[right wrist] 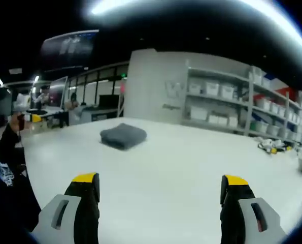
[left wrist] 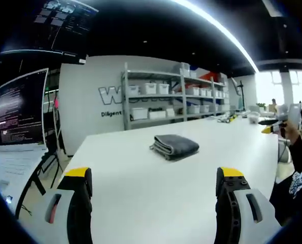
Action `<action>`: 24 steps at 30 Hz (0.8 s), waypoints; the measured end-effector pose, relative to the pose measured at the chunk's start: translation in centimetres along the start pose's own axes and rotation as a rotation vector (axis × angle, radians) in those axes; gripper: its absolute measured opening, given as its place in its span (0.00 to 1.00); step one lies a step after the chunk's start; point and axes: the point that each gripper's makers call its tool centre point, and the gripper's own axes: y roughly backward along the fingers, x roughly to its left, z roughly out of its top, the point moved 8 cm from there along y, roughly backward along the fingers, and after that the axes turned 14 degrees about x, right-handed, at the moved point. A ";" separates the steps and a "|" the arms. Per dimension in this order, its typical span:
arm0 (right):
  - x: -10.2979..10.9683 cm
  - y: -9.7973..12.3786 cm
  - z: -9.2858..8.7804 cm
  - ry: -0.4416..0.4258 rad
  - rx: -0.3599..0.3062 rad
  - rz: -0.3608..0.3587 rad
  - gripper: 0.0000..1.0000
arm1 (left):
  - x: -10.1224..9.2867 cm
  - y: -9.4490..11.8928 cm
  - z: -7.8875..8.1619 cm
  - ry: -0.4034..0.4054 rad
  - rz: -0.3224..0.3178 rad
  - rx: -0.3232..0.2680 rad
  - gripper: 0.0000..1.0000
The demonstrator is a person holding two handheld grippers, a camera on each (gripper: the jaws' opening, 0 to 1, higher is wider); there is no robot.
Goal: Open the folded towel by lifting each exposed corner and separating the folded layers until the towel lies flat within the target outline without major curled edges
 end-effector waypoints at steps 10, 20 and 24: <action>-0.2 -0.5 0.1 -0.017 0.005 0.000 0.99 | 0.1 -0.5 -0.4 0.003 -0.016 0.024 1.00; 0.7 -0.5 0.6 -0.005 0.005 0.020 0.99 | 0.8 -0.2 -0.5 0.026 0.003 0.013 1.00; 0.3 -0.4 0.6 -0.016 0.001 0.018 1.00 | 0.9 0.1 -0.5 0.040 0.014 0.017 1.00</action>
